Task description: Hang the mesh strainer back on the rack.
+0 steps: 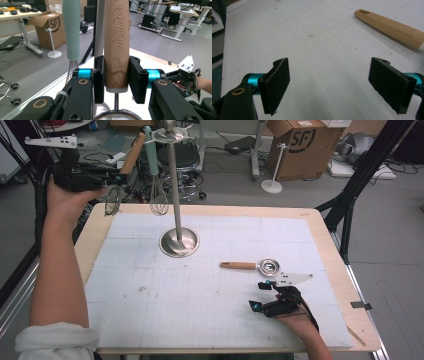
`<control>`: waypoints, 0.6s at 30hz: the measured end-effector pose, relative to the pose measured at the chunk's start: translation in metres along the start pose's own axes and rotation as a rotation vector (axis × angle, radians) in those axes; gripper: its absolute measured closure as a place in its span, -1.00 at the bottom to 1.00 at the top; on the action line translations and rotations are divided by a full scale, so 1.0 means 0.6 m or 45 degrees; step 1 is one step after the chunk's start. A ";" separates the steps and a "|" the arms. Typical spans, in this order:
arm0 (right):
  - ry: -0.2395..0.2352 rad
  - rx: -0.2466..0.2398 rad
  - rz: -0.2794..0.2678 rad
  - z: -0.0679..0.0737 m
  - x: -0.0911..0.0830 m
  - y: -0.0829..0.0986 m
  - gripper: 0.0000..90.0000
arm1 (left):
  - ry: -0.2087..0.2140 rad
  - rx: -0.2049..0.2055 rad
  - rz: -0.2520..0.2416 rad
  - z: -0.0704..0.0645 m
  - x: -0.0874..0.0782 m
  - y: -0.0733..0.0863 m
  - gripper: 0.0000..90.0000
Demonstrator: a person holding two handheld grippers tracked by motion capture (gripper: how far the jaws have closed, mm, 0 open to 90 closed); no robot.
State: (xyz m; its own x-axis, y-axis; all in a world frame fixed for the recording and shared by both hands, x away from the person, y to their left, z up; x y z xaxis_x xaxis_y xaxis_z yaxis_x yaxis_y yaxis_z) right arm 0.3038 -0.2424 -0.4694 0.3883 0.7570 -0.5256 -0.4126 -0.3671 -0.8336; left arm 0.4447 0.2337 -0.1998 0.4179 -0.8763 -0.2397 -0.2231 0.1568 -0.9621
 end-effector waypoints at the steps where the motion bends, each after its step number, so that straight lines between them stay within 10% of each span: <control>1: 0.000 0.000 0.000 0.000 0.000 0.000 -0.63 | 0.000 0.002 0.008 0.000 0.001 0.000 0.53; 18: -0.004 0.002 -0.004 0.000 -0.002 0.000 -0.63 | -0.034 -0.005 0.131 -0.003 0.065 0.008 0.53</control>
State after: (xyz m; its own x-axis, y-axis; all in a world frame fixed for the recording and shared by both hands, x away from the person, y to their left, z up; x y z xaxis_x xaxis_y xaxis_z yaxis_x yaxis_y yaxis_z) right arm 0.3036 -0.2432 -0.4688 0.3869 0.7597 -0.5227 -0.4131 -0.3640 -0.8348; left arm 0.4583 0.1994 -0.2136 0.4158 -0.8432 -0.3409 -0.2694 0.2438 -0.9317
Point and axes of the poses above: each handheld gripper's, and its own axes: x roughly forward along the jaws, y roughly out of its underside, z roughly to its left, the point moved 5 cm from there along x, roughly forward along the jaws, and after that the axes turned 2 degrees about y, right-handed, at the moved point
